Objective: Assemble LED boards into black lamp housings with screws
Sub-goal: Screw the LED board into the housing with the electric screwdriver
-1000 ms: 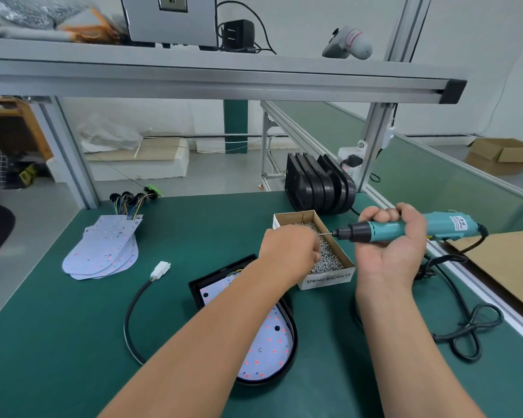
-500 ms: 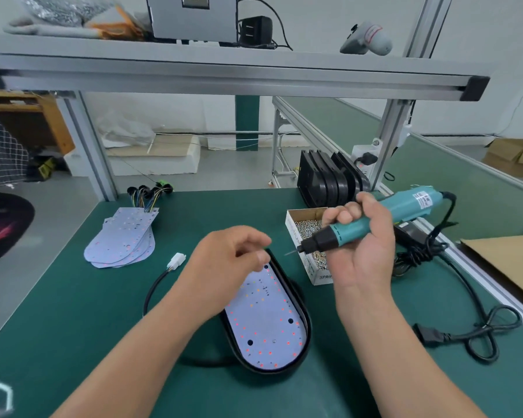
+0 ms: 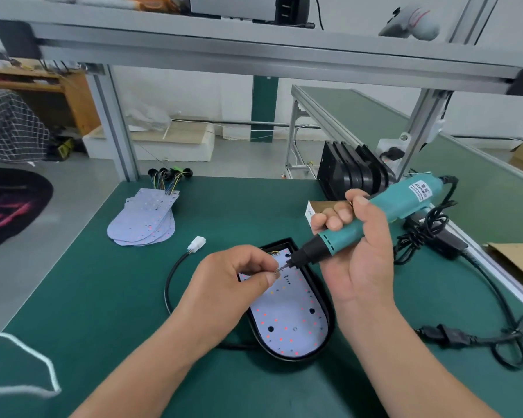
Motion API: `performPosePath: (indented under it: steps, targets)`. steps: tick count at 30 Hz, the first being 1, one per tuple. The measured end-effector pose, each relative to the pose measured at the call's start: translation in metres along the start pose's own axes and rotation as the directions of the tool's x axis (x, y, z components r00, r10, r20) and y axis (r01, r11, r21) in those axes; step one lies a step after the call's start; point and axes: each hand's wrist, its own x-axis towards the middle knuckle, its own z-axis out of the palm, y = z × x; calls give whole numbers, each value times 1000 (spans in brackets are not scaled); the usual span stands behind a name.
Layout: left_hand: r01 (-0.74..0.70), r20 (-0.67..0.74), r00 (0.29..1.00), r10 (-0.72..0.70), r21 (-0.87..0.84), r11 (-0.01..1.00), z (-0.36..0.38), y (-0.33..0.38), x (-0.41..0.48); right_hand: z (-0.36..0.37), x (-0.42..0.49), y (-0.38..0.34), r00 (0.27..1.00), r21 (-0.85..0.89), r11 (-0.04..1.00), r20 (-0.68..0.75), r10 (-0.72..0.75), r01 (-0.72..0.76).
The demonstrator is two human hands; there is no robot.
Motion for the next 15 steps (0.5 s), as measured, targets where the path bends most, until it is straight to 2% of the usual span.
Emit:
performPosePath:
  steps: [5,15]
  targets:
    - [-40,25,999,39,8,999,-1,-1,0,-1,2,-1,1000,2,1000,-21,3,-3]
    - [-25,20,999,26,-34,999,1,-4,2,-1,1,0,1000,-29,1000,-7,7,-7]
